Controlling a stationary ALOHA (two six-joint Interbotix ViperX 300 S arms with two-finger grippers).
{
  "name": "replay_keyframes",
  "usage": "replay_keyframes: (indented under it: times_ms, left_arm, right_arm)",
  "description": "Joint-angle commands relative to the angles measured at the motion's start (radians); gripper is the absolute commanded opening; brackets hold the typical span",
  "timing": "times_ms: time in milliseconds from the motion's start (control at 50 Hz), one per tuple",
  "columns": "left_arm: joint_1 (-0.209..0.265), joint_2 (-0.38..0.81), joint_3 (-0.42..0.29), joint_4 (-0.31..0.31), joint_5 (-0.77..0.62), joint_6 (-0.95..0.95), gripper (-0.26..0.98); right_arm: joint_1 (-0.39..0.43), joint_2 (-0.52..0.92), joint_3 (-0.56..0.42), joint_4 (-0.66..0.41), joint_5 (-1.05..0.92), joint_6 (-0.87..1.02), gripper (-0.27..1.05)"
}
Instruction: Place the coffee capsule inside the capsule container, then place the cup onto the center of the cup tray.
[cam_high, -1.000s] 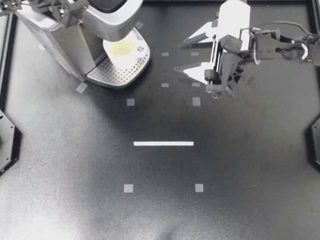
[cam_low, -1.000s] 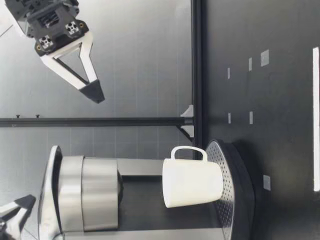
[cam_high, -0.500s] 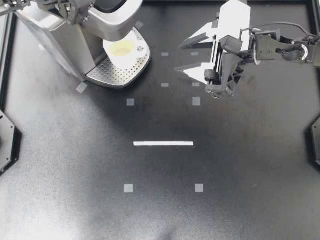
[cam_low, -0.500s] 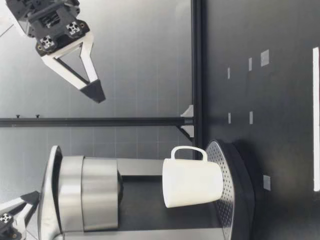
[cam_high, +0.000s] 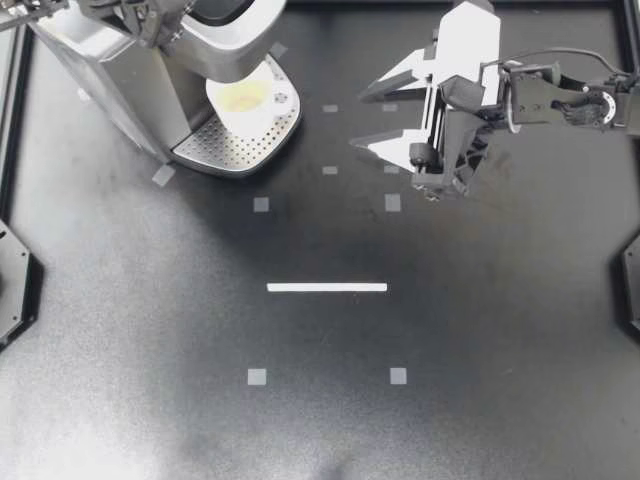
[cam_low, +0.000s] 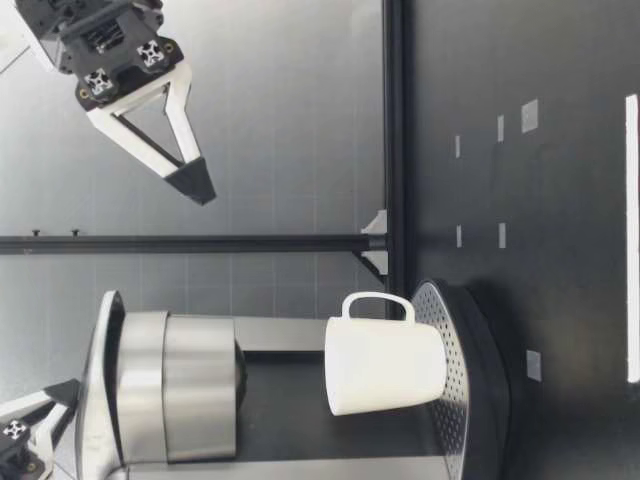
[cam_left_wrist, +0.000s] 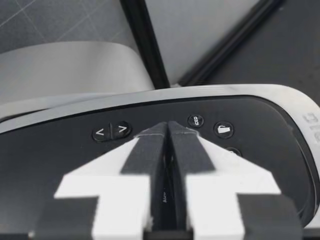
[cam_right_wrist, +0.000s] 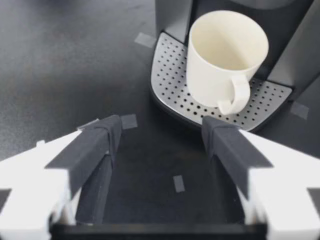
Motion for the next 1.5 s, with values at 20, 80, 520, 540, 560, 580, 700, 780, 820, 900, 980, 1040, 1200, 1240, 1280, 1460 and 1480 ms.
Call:
replay_keyframes:
  times_ms: [20, 80, 520, 540, 560, 580, 700, 780, 820, 900, 980, 1040, 1200, 1240, 1280, 1460, 1480]
  left_arm:
    - [0.009, 0.012, 0.0, -0.005, 0.025, 0.003, 0.11]
    - [0.009, 0.012, -0.002, -0.006, 0.038, 0.003, 0.11]
    - [0.009, 0.012, -0.018, -0.025, 0.098, 0.008, 0.11]
    - [0.009, 0.006, -0.023, -0.025, 0.084, 0.008, 0.11]
    - [0.009, 0.0, -0.026, -0.025, 0.067, 0.008, 0.11]
    - [0.009, -0.006, -0.028, -0.025, 0.048, 0.008, 0.11]
    - [0.009, -0.04, -0.02, -0.025, -0.071, 0.006, 0.11]
    - [0.009, -0.051, -0.014, -0.025, -0.114, 0.006, 0.11]
    - [0.005, -0.052, -0.012, -0.025, -0.123, 0.006, 0.11]
    - [-0.014, -0.052, -0.017, -0.025, -0.124, 0.014, 0.11]
    - [-0.043, -0.044, -0.029, -0.025, -0.104, 0.037, 0.11]
    - [-0.061, -0.031, -0.044, -0.025, -0.064, 0.051, 0.11]
    - [-0.092, 0.011, -0.1, -0.025, 0.044, 0.084, 0.11]
    - [-0.097, 0.018, -0.109, -0.025, 0.058, 0.094, 0.11]
    - [-0.097, 0.025, -0.114, -0.025, 0.067, 0.097, 0.11]
    - [-0.097, 0.041, -0.129, -0.02, 0.095, 0.101, 0.11]
    - [-0.095, 0.043, -0.13, -0.018, 0.098, 0.103, 0.11]
  right_arm:
    - [0.005, -0.011, -0.012, 0.003, -0.009, -0.002, 0.62]
    - [0.005, -0.009, -0.011, 0.003, -0.011, 0.0, 0.62]
    - [0.005, -0.009, -0.011, 0.003, -0.015, -0.002, 0.62]
    - [0.005, -0.008, -0.011, 0.003, -0.015, -0.002, 0.62]
    - [0.005, -0.008, -0.011, 0.003, -0.015, -0.002, 0.62]
    - [0.005, -0.008, -0.011, 0.003, -0.015, -0.002, 0.62]
    - [0.006, -0.006, -0.009, 0.003, -0.014, 0.0, 0.62]
    - [0.011, -0.006, -0.008, 0.003, -0.015, -0.002, 0.62]
    - [0.014, -0.006, -0.006, 0.003, -0.015, 0.0, 0.62]
    - [0.015, -0.006, -0.005, 0.005, -0.015, 0.002, 0.62]
    - [0.015, -0.008, -0.006, 0.003, -0.015, 0.0, 0.62]
    - [0.015, -0.009, -0.005, 0.003, -0.018, 0.0, 0.62]
    - [0.015, -0.012, -0.006, 0.003, -0.028, 0.0, 0.62]
    - [0.015, -0.012, -0.005, 0.003, -0.028, 0.0, 0.62]
    - [0.015, -0.012, -0.005, 0.003, -0.028, 0.0, 0.62]
    - [0.015, -0.014, 0.002, 0.003, -0.028, 0.0, 0.62]
    - [0.015, -0.014, 0.002, 0.003, -0.028, -0.002, 0.62]
